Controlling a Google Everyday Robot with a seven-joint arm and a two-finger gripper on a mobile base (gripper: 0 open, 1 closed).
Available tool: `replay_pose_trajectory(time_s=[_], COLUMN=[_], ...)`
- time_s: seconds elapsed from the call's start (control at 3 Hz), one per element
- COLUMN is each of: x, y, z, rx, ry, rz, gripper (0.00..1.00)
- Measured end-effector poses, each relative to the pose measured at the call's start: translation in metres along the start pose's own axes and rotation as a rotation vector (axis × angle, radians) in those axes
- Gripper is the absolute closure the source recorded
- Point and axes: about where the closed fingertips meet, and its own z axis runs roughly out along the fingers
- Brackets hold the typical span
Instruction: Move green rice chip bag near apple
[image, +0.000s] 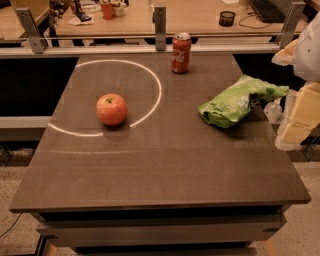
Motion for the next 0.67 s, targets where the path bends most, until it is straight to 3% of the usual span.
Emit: replay_pose_trajectory(time_s=[0.33,0.67], x=[0.0,0.019], y=[-0.002,-0.004], z=[-0.001,0.004], rx=[0.014,0.087], ry=[-0.012,-0.02], rz=[0.009,0.067], gripper=[0.0,0.0])
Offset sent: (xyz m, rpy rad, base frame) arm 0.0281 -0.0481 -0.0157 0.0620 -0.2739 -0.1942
